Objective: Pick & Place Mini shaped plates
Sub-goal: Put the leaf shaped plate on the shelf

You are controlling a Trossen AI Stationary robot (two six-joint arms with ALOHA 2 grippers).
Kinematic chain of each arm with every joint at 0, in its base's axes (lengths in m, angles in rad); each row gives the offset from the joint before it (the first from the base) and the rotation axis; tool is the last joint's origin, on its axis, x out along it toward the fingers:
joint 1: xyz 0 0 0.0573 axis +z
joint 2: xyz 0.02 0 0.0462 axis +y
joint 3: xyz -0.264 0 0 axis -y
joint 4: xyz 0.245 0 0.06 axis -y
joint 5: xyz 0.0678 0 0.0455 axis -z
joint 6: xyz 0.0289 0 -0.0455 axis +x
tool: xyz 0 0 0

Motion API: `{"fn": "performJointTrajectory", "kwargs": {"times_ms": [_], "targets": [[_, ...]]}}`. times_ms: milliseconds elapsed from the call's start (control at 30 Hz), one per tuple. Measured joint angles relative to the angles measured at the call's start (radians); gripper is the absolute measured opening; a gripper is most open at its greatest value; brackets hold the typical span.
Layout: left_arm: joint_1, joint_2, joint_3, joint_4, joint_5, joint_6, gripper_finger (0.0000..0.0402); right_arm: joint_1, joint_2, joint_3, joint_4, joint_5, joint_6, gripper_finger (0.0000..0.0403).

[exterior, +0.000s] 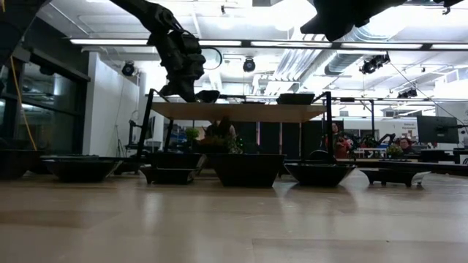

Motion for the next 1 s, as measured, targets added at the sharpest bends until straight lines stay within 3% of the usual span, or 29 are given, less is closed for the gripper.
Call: {"fn": "performJointTrajectory", "kwargs": {"times_ms": [333, 667, 1000], "targets": [[0.0, -0.005, 0.0, -0.001, 0.011, 0.0, 0.007, 0.0, 0.0, 0.0, -0.001, 0.0, 0.0, 0.0184], [0.0, -0.005, 0.005, -0.007, 0.007, 0.015, 0.0073, 0.0, 0.0, 0.0, -0.008, 0.0, 0.007, 0.0184], [-0.015, -0.007, 0.095, -0.06, -0.053, 0.048, 0.0075, 0.0, 0.0, 0.0, -0.008, 0.0, 0.011, 0.0184]]}}
